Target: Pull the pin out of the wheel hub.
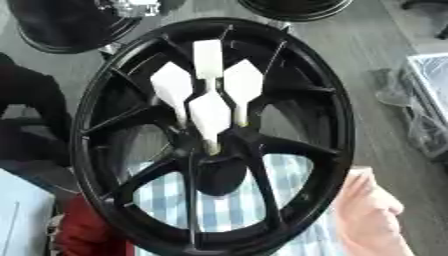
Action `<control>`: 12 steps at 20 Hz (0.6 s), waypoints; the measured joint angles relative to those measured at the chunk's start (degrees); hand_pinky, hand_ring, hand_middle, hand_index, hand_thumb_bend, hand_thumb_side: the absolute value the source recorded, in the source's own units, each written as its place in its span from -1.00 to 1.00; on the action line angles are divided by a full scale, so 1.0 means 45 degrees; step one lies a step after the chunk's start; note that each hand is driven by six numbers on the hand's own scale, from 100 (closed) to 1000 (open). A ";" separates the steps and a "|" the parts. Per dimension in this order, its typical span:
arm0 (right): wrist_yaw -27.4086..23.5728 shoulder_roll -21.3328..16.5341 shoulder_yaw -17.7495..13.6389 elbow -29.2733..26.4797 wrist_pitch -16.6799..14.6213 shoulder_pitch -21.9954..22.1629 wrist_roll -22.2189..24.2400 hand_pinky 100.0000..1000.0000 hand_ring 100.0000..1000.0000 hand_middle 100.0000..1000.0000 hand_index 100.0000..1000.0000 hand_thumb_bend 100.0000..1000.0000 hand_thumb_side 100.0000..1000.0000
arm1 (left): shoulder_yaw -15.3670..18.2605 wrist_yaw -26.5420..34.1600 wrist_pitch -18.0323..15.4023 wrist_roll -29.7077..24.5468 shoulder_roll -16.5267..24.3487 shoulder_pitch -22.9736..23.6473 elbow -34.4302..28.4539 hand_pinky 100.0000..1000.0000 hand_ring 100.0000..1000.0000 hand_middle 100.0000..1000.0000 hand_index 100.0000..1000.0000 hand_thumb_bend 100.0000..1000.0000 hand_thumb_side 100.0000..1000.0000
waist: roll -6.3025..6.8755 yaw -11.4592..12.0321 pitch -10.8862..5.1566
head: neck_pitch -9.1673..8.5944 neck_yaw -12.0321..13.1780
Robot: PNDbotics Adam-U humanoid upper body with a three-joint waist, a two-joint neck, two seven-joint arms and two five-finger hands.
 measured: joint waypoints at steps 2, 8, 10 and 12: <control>0.0000 -0.0035 0.0019 0.0000 0.0002 0.0001 0.0002 0.39 0.41 0.36 0.64 -1.00 0.00 | -0.0163 -0.0116 -0.0109 0.0109 -0.0141 -0.0079 0.0157 0.60 0.58 0.50 0.62 -1.00 0.67 | 0.0004 -0.0005 -0.0024 | 0.0000 0.0000; 0.0000 -0.0069 0.0071 0.0000 0.0006 0.0001 0.0006 0.39 0.41 0.36 0.64 -1.00 0.00 | -0.0542 -0.0587 -0.0345 0.0344 -0.0698 -0.0331 0.0759 0.59 0.58 0.50 0.63 -1.00 0.69 | 0.0005 -0.0029 -0.0035 | 0.0002 0.0069; 0.0000 -0.0070 0.0073 0.0000 0.0007 -0.0001 0.0006 0.39 0.41 0.36 0.64 -1.00 0.00 | -0.0697 -0.0755 -0.0426 0.0425 -0.0848 -0.0385 0.0956 0.60 0.59 0.51 0.63 -1.00 0.60 | 0.0005 -0.0062 -0.0036 | 0.0002 0.0104; 0.0000 -0.0074 0.0078 0.0000 0.0009 -0.0002 0.0007 0.39 0.41 0.36 0.64 -1.00 0.00 | -0.0830 -0.0924 -0.0540 0.0539 -0.0928 -0.0390 0.1113 0.60 0.59 0.50 0.62 -0.98 0.59 | 0.0018 -0.0072 -0.0036 | 0.0007 0.0114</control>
